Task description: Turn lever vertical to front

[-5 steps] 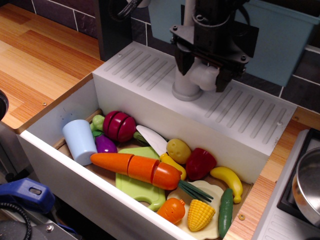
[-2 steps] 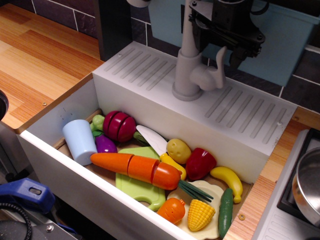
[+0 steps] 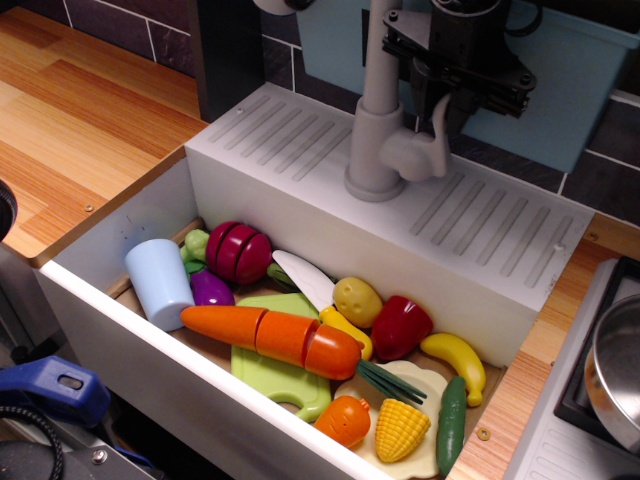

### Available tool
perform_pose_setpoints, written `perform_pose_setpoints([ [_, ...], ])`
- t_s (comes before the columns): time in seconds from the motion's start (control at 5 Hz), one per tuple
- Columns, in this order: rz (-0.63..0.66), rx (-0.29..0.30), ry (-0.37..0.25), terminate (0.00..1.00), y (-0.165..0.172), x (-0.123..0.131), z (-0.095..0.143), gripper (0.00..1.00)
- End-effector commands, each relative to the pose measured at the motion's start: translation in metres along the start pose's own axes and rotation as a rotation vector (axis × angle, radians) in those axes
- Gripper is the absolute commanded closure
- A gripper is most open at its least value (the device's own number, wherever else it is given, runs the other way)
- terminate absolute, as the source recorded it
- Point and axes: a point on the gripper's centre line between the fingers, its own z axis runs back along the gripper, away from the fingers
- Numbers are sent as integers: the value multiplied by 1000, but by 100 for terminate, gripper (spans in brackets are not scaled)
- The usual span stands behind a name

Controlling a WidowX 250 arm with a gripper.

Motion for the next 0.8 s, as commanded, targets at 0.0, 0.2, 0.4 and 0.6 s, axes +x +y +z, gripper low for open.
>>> perform_pose_setpoints([
  [0.0, 36, -35, -26, 0, -6, 7, 9, 100],
  [0.2, 96, -29, -10, 0, -16, -10, 13, 100],
  [0.4, 169, -26, -1, 0, -28, -35, 11, 100],
  [0.6, 208, -36, 24, 0, -35, -53, 5, 100],
])
